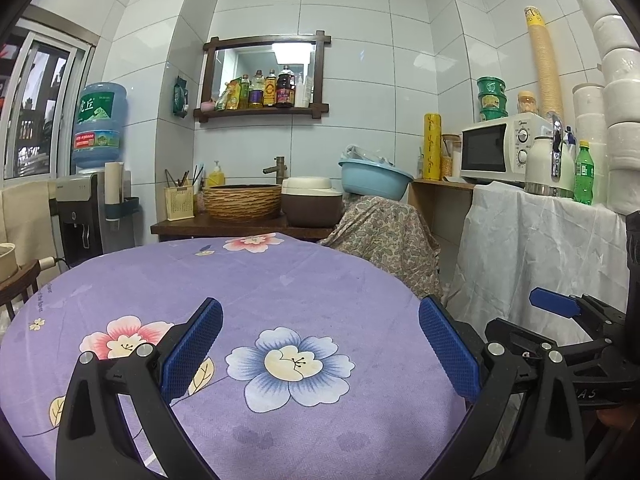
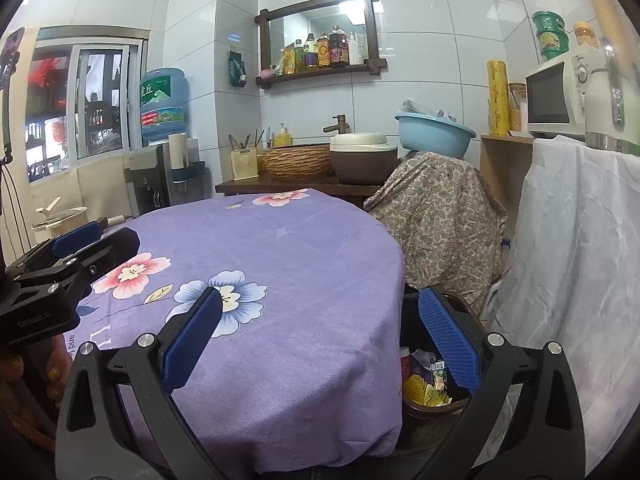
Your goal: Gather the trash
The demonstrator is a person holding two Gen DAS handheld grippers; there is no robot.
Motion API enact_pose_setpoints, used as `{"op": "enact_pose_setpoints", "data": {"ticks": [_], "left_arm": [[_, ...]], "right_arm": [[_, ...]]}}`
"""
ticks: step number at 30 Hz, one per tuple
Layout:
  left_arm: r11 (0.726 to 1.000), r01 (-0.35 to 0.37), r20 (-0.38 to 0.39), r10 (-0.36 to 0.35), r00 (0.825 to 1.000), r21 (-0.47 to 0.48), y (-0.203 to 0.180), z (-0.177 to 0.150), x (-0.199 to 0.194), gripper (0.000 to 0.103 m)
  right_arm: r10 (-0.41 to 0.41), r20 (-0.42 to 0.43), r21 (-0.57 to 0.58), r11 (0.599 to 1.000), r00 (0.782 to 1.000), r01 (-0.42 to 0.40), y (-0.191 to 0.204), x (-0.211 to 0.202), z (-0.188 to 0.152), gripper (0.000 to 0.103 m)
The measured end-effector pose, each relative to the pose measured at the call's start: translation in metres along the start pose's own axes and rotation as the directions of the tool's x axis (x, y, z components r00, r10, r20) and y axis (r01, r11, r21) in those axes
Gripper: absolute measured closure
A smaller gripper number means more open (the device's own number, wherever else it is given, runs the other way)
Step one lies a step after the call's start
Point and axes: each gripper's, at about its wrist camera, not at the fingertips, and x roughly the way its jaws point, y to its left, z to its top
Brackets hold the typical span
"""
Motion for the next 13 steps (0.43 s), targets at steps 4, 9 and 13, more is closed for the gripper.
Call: {"op": "enact_pose_setpoints", "data": {"ticks": [4, 9, 13], "left_arm": [[1.0, 0.004, -0.007, -0.004, 1.0, 0.003, -0.0014, -0.0006, 0.0012, 0.006], [1.0, 0.007, -0.018, -0.007, 1.0, 0.0, -0.0022, -0.0002, 0.0029, 0.006], [1.0, 0.009, -0.023, -0.009, 1.0, -0.002, -0.0019, -0.0005, 0.0035, 0.006]], "right_arm": [[-0.001, -0.004, 0.002, 1.0, 1.0, 0.001, -0.0003, 0.0005, -0.0011, 0.006], [-0.001, -0.007, 0.005, 1.0, 1.0, 0.001, 0.0001, 0.0016, -0.0018, 0.006], [0.0, -0.008, 0.005, 1.0, 1.0, 0.0, -0.0007, 0.0016, -0.0017, 0.006]]}}
